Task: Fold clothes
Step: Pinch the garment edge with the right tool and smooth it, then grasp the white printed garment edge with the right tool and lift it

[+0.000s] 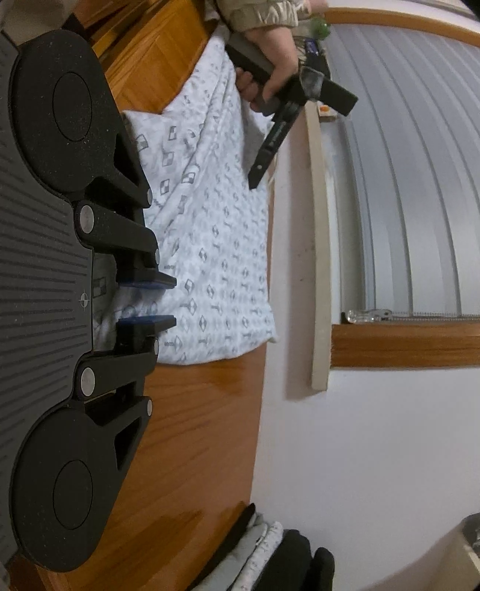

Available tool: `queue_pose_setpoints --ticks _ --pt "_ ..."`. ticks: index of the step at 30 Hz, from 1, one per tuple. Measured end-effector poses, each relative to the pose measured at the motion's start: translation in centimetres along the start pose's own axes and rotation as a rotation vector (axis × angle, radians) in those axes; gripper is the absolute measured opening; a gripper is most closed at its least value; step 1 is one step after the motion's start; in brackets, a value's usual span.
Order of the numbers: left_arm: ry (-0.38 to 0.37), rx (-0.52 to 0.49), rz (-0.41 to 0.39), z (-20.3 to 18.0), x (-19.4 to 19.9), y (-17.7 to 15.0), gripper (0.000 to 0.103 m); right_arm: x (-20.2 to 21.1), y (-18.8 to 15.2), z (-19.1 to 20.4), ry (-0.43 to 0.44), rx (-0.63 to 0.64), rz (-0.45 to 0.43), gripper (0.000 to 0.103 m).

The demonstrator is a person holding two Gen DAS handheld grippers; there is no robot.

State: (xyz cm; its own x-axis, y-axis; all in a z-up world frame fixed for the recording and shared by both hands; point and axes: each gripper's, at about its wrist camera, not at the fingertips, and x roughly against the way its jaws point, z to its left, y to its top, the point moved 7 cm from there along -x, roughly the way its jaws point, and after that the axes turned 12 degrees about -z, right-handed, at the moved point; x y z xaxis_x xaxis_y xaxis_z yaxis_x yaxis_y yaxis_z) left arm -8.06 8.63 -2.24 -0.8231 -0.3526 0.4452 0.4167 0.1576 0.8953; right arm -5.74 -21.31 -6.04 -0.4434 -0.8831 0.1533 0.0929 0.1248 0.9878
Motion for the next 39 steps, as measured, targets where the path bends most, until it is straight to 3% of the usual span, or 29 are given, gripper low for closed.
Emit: queue_pose_setpoints --ticks 3,9,14,16,19,24,26,28,30,35,39 --pt "0.015 -0.021 -0.006 -0.7 -0.2 0.6 0.093 0.0 0.0 -0.6 0.019 -0.069 -0.001 0.016" --pt "-0.175 -0.047 -0.05 -8.4 -3.9 6.1 0.077 0.3 -0.3 -0.7 0.024 -0.078 -0.023 0.016" --pt "-0.269 -0.094 -0.021 -14.3 -9.4 9.1 0.064 0.4 -0.3 -0.5 0.018 -0.072 -0.028 0.016" --pt "-0.266 -0.11 -0.004 -16.7 -10.8 9.2 0.064 0.4 -0.3 -0.5 0.015 -0.07 -0.03 0.016" --pt "-0.22 -0.128 0.013 -17.4 -13.1 8.6 0.064 0.4 -0.4 -0.5 0.013 -0.065 -0.033 0.016" --pt "-0.186 -0.097 -0.002 -16.8 -13.6 8.3 0.076 0.5 -0.2 -0.4 0.007 -0.041 -0.02 0.017" --pt "-0.177 -0.093 0.001 -16.7 -13.6 8.2 0.077 0.7 0.1 0.1 -0.009 -0.004 -0.016 0.02" --pt "-0.162 -0.085 0.005 -16.4 -13.6 8.2 0.078 1.2 0.4 0.1 -0.017 -0.011 -0.03 0.031" --pt "-0.151 -0.065 -0.011 -16.2 -13.1 8.6 0.078 1.7 0.5 -0.4 -0.047 -0.045 -0.042 0.031" --pt "-0.179 -0.045 -0.06 -16.0 -10.1 9.3 0.081 1.6 0.2 -2.3 -0.149 -0.1 -0.008 0.041" --pt "-0.232 -0.02 -0.044 -16.4 -8.1 8.8 0.081 0.8 -0.4 -3.1 -0.128 -0.177 0.035 0.046"
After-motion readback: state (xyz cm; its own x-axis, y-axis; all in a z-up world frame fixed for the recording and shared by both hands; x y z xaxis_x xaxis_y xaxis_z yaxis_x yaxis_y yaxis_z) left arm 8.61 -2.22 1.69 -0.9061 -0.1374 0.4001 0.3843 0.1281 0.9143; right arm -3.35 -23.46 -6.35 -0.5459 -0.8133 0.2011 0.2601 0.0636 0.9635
